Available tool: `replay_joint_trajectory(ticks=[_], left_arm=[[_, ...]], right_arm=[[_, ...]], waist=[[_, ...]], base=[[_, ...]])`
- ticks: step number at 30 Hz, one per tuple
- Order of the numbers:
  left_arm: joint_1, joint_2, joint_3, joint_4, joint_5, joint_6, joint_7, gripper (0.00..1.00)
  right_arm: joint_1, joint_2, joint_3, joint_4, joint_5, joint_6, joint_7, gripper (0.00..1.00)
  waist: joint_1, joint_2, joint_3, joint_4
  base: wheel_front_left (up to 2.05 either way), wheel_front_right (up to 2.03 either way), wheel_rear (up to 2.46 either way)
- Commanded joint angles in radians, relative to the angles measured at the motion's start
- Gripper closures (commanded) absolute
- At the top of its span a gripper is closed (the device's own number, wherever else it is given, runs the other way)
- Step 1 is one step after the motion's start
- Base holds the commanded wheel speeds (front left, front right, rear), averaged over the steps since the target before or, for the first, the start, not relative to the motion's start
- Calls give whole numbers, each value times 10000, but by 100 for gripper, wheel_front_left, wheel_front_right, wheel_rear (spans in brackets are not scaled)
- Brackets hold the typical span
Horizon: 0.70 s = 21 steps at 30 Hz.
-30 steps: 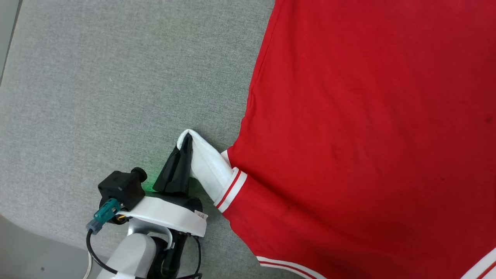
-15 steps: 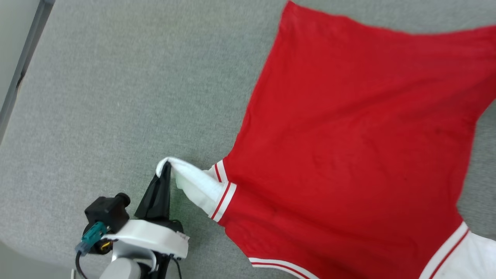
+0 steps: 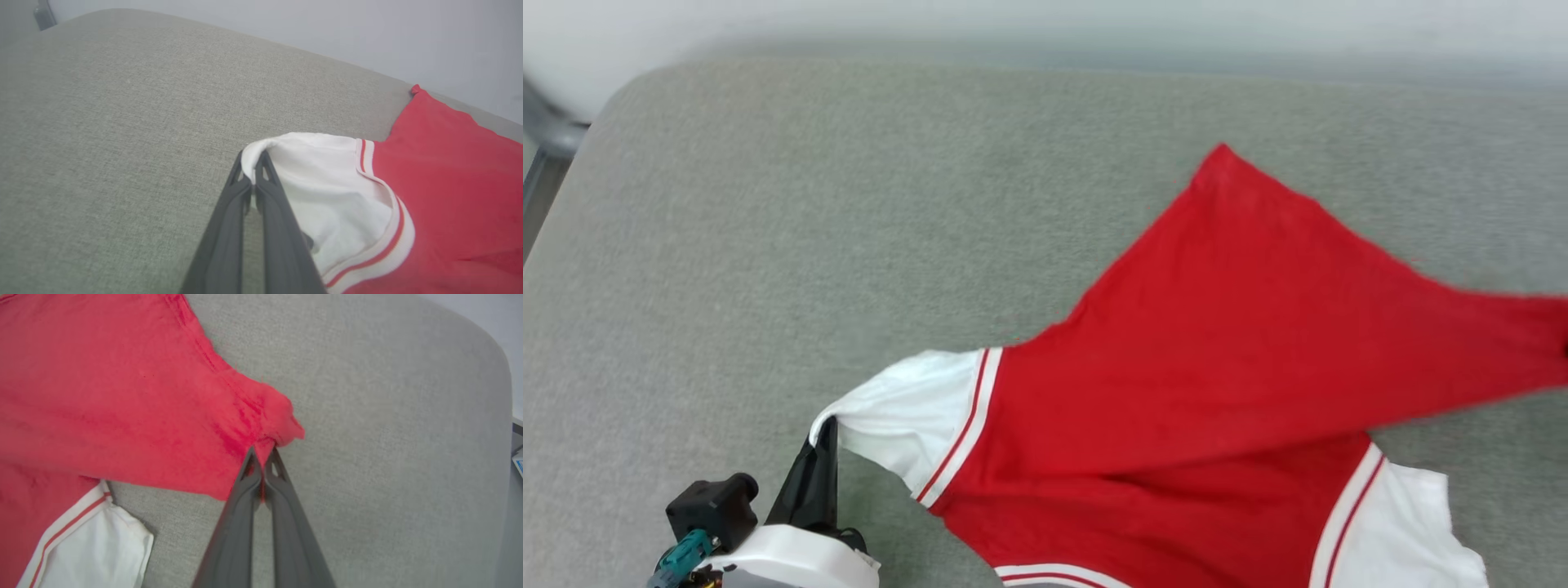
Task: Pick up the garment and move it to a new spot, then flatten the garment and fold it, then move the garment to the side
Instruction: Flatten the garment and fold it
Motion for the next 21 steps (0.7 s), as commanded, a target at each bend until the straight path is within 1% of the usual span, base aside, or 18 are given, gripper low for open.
replay_joint_trajectory(ticks=[1, 2, 4, 5, 6, 11, 12, 15, 16, 19, 20, 21], left_arm=[[146, 90, 59, -50, -35, 57, 13, 100], [146, 90, 59, -50, -35, 57, 13, 100], [268, 146, 79, -88, -56, 93, 65, 100], [352, 164, 97, -122, -79, 128, 73, 100], [393, 173, 90, -136, -78, 138, 85, 100], [496, 246, 58, -120, -113, 148, 149, 100], [498, 272, 27, -109, -114, 139, 167, 100], [451, 288, 1, -91, -113, 127, 177, 100], [451, 288, 1, -91, -113, 127, 177, 100], [432, 312, 10, -75, -130, 139, 176, 100], [446, 327, 26, -75, -138, 155, 170, 100], [462, 336, 30, -75, -143, 166, 168, 100]], right_arm=[[614, 150, -294, -113, -65, -11, -108, 100], [614, 150, -294, -113, -65, -11, -108, 100], [1507, 398, -727, -276, -78, -11, -144, 100], [2316, 689, -1177, -436, -160, -11, -185, 100], [2706, 829, -1383, -506, -177, -11, -142, 100], [4547, 1687, -2138, -662, -468, -11, 76, 100], [5380, 2257, -2421, -535, -581, -11, 254, 100], [5909, 2778, -2531, -298, -626, -11, 446, 100], [5909, 2778, -2531, -298, -626, -11, 446, 100], [6068, 3084, -2464, -142, -774, -11, 444, 100], [5971, 3157, -2514, -145, -816, -11, 343, 87], [5861, 3198, -2546, -180, -845, -11, 272, 60]], waist=[[1, 0, -352, -372], [1, 0, -352, -372], [1, 0, -461, -501], [1, 0, -546, -611], [1, 0, -582, -637], [1, 0, -732, -692], [1, 0, -721, -659], [1, 0, -684, -616], [1, 0, -684, -616], [1, 0, -662, -613], [1, 0, -662, -625], [1, 0, -672, -634]], base=[[0, 0, 0], [0, 0, 0], [0, 0, 0], [0, 0, 0], [0, 0, 0], [0, 0, 0], [0, 0, 0], [0, 0, 0], [0, 0, 0], [0, 0, 0], [0, 0, 0], [0, 0, 0]])
